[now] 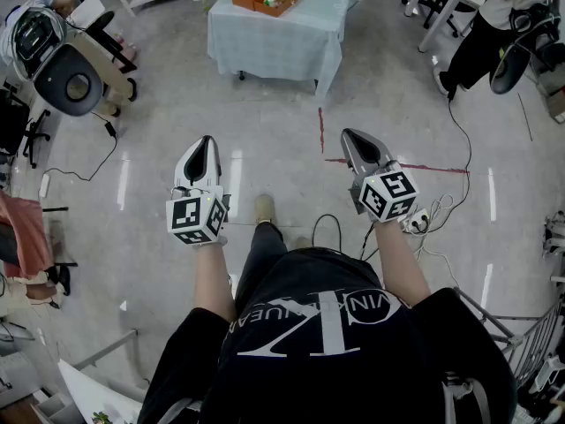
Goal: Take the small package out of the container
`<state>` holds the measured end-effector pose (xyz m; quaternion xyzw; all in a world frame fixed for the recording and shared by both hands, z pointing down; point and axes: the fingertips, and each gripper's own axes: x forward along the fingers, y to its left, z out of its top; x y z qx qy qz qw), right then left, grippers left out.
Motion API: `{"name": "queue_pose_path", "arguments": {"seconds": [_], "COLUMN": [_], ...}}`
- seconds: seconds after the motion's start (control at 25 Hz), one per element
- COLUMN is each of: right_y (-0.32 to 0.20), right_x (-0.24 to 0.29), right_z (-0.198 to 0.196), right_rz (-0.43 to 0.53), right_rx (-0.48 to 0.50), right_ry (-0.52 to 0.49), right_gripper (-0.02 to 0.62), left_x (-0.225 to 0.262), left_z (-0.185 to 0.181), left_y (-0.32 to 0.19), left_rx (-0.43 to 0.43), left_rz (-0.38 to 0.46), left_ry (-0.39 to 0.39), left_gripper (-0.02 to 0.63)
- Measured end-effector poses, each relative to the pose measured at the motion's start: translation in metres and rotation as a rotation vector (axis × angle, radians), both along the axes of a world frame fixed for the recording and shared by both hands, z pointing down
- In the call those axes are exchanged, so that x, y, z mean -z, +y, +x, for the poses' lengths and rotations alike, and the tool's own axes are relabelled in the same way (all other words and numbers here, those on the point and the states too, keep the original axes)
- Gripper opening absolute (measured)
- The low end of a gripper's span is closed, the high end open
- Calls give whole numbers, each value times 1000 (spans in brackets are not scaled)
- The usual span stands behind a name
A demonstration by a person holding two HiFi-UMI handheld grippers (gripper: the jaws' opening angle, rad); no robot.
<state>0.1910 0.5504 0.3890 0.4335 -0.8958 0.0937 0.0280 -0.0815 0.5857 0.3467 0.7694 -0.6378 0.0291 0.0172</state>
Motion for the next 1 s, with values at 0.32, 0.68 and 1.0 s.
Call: {"name": "queue_pose_path", "arguments": {"seconds": [0.32,0.68,1.0], "right_y": [-5,-7,-63], "right_x": [0,-7,-15], "right_z": [5,4,-5], "right_rz": [0,-5,-34], "right_rx": [9,5,-39], "right_ry": [3,-9,-65], "right_gripper": [2,2,50], "left_x": [1,-5,-12], "left_z": [4,6,-9], "left_y": [-2,-4,-64], "left_rx": [8,0,-25], "left_rz": [-2,-13,-27], "left_ry": [-1,-5,-4], "left_gripper": [0,0,0]}}
